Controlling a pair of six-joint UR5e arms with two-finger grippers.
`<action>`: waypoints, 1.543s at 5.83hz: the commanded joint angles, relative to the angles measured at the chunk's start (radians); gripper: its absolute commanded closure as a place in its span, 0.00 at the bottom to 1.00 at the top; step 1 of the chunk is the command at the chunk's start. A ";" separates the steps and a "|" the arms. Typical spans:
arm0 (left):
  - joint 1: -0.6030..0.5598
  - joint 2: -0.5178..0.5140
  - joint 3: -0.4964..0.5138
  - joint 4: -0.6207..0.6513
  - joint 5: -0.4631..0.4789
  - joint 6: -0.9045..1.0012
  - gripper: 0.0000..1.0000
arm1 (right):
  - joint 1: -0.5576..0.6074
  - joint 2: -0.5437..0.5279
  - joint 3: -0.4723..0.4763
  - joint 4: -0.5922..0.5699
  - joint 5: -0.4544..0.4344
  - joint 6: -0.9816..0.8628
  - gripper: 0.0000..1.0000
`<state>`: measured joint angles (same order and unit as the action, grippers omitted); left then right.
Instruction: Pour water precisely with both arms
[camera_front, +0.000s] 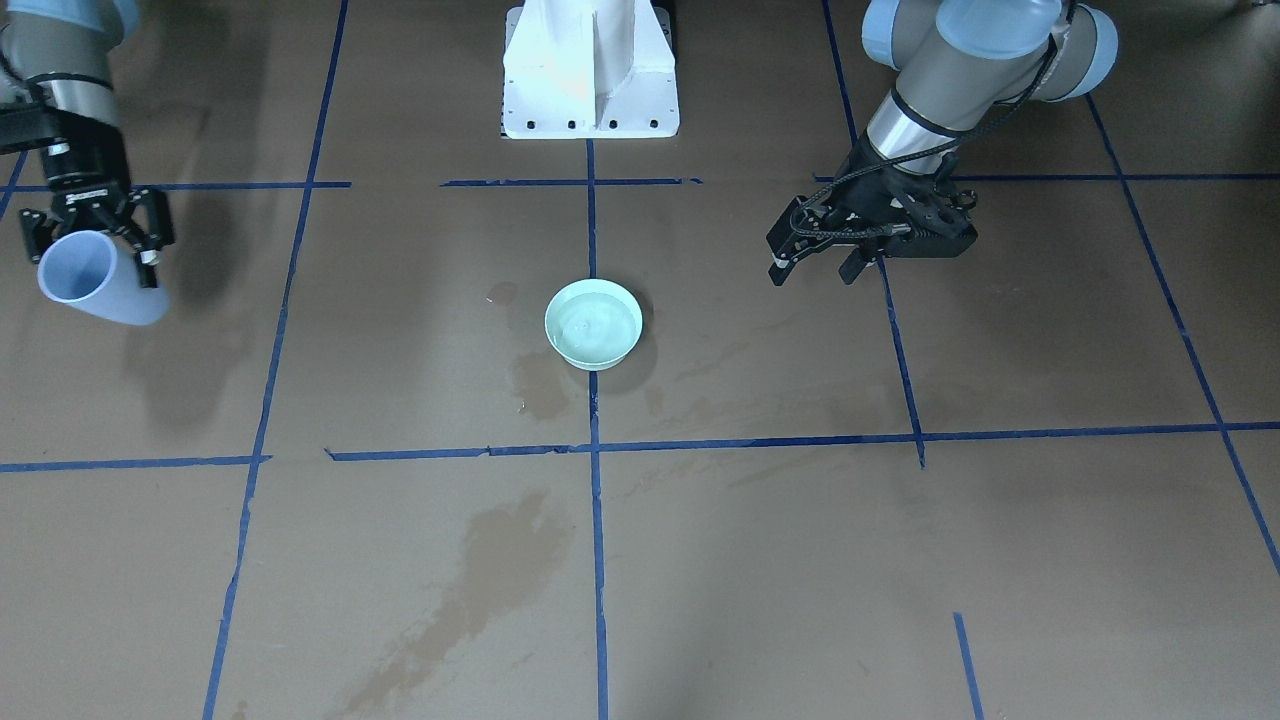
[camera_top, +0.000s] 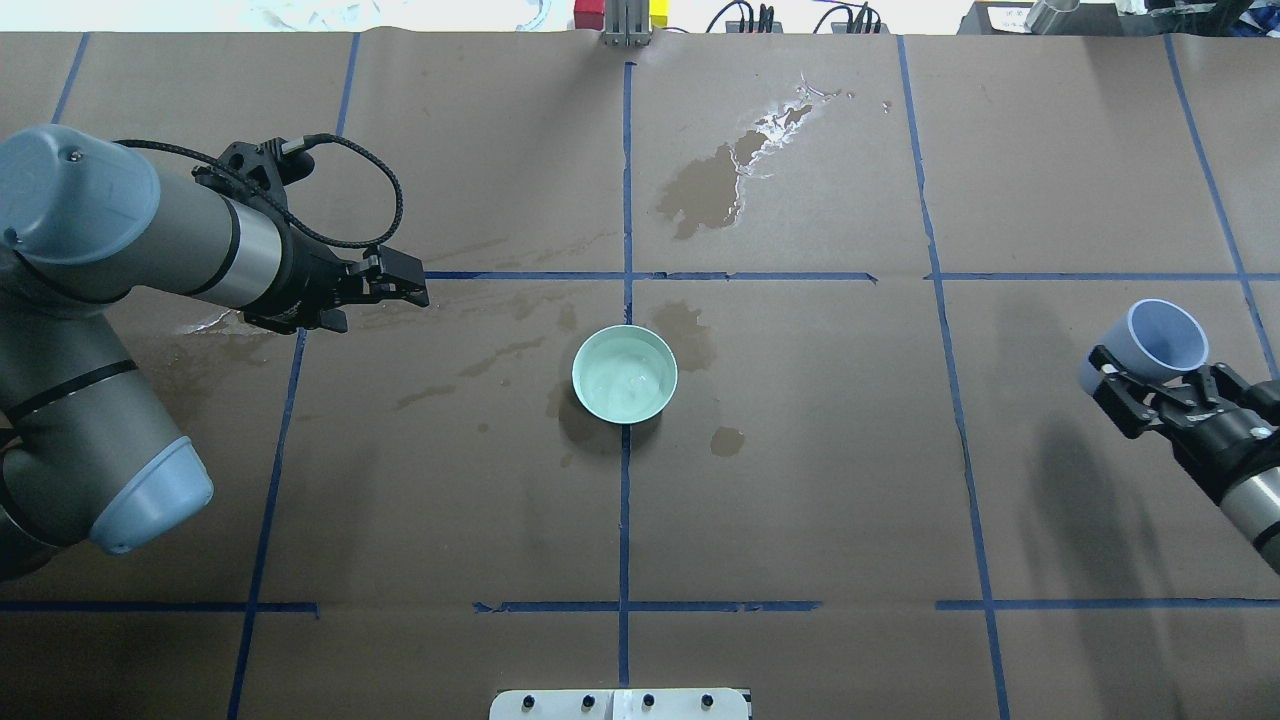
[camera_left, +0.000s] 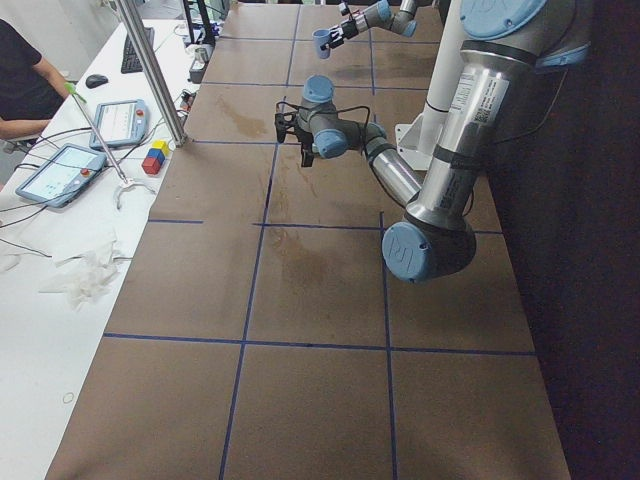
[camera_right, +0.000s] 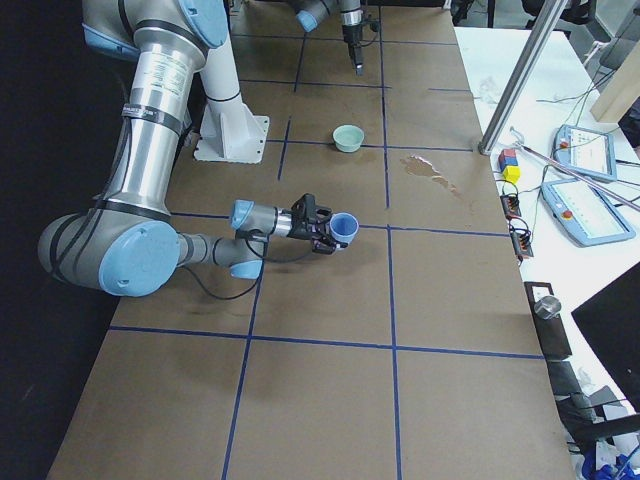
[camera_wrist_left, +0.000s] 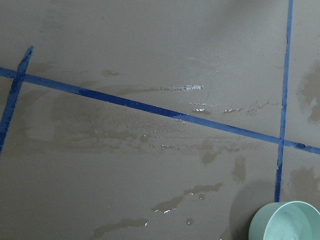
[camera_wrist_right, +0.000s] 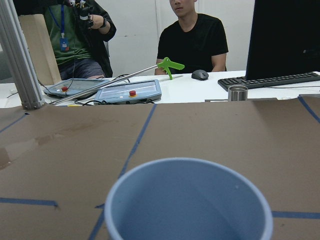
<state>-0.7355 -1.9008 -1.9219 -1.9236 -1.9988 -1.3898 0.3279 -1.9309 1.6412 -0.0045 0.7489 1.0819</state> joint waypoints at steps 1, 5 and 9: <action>0.001 0.000 0.000 0.000 0.000 0.000 0.00 | 0.011 0.000 -0.075 0.054 -0.025 0.003 0.98; -0.002 0.002 -0.002 0.000 -0.001 0.000 0.00 | 0.006 0.059 -0.187 0.058 -0.028 0.007 0.83; -0.005 0.008 -0.011 0.000 -0.001 0.002 0.00 | 0.005 0.059 -0.207 0.060 -0.026 0.009 0.59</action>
<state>-0.7408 -1.8940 -1.9315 -1.9236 -2.0003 -1.3890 0.3337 -1.8724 1.4352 0.0551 0.7214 1.0902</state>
